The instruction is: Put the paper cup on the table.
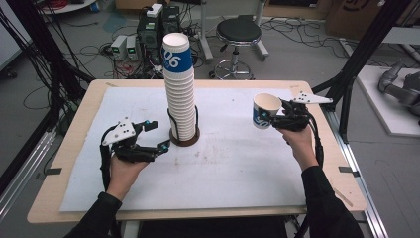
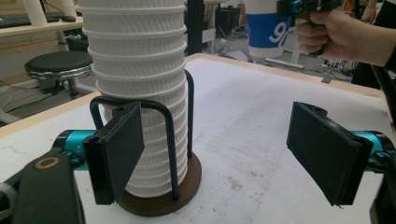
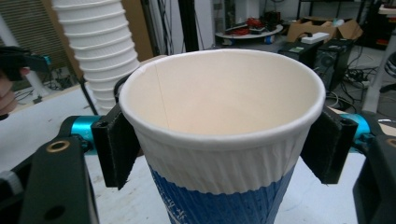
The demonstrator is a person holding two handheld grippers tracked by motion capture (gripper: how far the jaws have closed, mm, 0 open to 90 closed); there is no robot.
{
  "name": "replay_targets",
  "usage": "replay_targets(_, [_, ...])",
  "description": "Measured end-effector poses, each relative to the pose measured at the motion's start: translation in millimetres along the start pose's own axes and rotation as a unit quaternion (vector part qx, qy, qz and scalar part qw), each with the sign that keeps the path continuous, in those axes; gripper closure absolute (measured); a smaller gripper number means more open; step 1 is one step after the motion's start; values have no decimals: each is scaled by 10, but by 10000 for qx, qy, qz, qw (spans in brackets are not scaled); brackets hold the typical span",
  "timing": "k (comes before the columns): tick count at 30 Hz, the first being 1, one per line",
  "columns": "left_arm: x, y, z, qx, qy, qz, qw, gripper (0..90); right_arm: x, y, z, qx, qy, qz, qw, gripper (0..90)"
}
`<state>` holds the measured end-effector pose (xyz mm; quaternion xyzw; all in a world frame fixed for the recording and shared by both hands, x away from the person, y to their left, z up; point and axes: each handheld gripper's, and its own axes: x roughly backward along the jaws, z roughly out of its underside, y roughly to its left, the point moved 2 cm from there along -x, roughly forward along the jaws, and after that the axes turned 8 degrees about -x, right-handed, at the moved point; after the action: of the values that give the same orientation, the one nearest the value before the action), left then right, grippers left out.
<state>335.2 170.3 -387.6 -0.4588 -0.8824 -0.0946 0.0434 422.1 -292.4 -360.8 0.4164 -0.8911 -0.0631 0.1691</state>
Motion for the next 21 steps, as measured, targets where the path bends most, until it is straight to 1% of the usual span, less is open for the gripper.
replay_targets(2, [1, -5, -2, -28, 25, 5, 10000, 190, -24, -32, 25, -68, 30, 83, 9999, 240])
replay_targets(4, [9, -5, -6, -35, 7, 0, 10000, 190, -45, -62, 51, -86, 34, 133, 9999, 240])
replay_targets(6, [18, 4, -5, -9, -30, -9, 10000, 190, -52, -81, 63, -74, 1, 202, 9998, 241])
replay_targets(7, [18, 4, 0, 10, -29, -3, 10000, 190, -59, -94, 71, -123, -11, 204, 9997, 240])
replay_targets(10, [8, 9, 16, -5, 41, 13, 10000, 190, -96, -131, 117, -63, 60, 331, 9994, 240])
replay_targets(12, [6, 5, 14, 6, 47, 11, 10000, 190, -123, -149, 156, -118, 102, 398, 9991, 240])
replay_targets(15, [1, -6, 8, -3, 43, 7, 10000, 190, -180, -159, 209, -150, 70, 447, 9989, 239])
replay_targets(18, [-11, -4, 14, 9, 75, 18, 10000, 190, -262, -175, 273, -198, 197, 441, 9986, 239])
replay_targets(20, [-16, -4, 15, -9, 88, 21, 10000, 190, -295, -180, 307, -144, 232, 498, 9984, 239])
replay_targets(21, [-19, -9, 13, 8, 73, 23, 10000, 190, -310, -186, 326, -193, 262, 528, 9981, 239])
